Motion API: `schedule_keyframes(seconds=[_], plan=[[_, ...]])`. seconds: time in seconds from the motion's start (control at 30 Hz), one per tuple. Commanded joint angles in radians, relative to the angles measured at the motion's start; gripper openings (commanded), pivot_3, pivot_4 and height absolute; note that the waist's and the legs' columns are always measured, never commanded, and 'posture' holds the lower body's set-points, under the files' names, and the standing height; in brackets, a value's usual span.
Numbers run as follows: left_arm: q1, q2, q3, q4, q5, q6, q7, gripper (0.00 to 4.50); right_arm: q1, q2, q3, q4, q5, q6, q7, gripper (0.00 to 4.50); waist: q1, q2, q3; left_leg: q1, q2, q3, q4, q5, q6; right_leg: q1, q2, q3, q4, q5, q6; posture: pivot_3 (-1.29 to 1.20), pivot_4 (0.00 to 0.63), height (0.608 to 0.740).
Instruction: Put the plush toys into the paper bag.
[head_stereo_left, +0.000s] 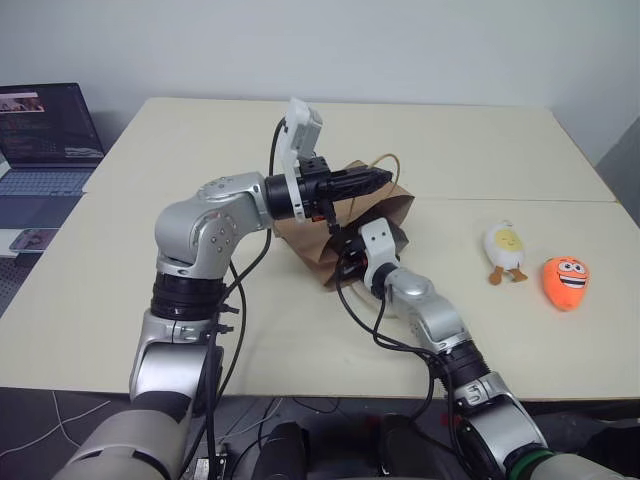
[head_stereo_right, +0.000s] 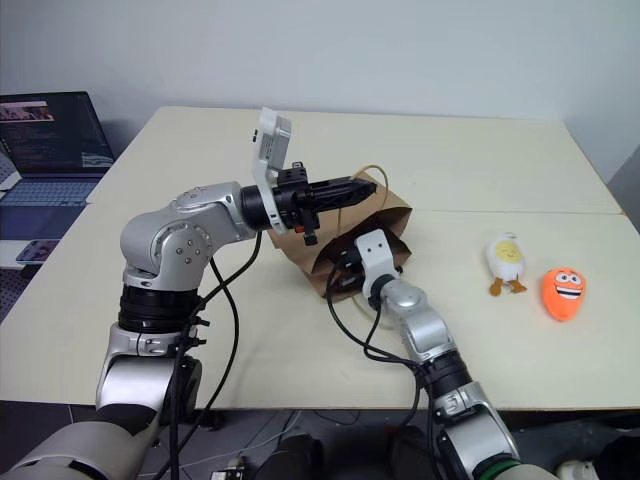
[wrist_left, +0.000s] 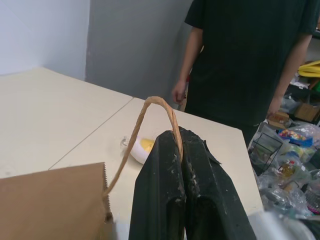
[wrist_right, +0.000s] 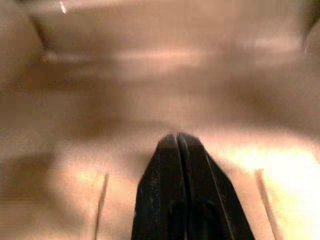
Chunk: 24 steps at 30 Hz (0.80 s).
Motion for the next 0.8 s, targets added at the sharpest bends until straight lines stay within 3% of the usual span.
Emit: schedule_keyframes(seconds=[0.03, 0.27, 0.8], plan=[[-0.051, 0.037, 0.021, -0.002, 0.003, -0.027, -0.022, 0.00, -0.005, 0.015, 0.021, 0.068, -0.033, -0.032, 0.032, 0.05, -0.005, 0.000, 0.000, 0.000, 0.000, 0.000, 0.000, 0.000, 0.000, 0.000, 0.000, 0.000, 0.000, 0.000, 0.000, 0.00, 0.150, 0.740], [-0.118, 0.090, -0.010, 0.008, 0.049, -0.070, -0.051, 0.00, 0.003, 0.037, 0.020, 0.105, -0.064, -0.037, 0.040, 0.05, -0.007, 0.000, 0.000, 0.002, 0.000, -0.001, 0.000, 0.000, 0.000, 0.000, 0.000, 0.000, 0.001, 0.000, 0.000, 0.00, 0.150, 0.740], [-0.163, 0.086, -0.033, -0.015, 0.115, -0.139, -0.049, 0.00, 0.012, 0.038, 0.012, 0.104, -0.085, -0.028, 0.058, 0.05, -0.009, 0.001, 0.000, 0.002, 0.001, -0.001, -0.001, 0.000, 0.000, 0.000, 0.000, 0.000, 0.001, 0.000, 0.000, 0.00, 0.150, 0.740]])
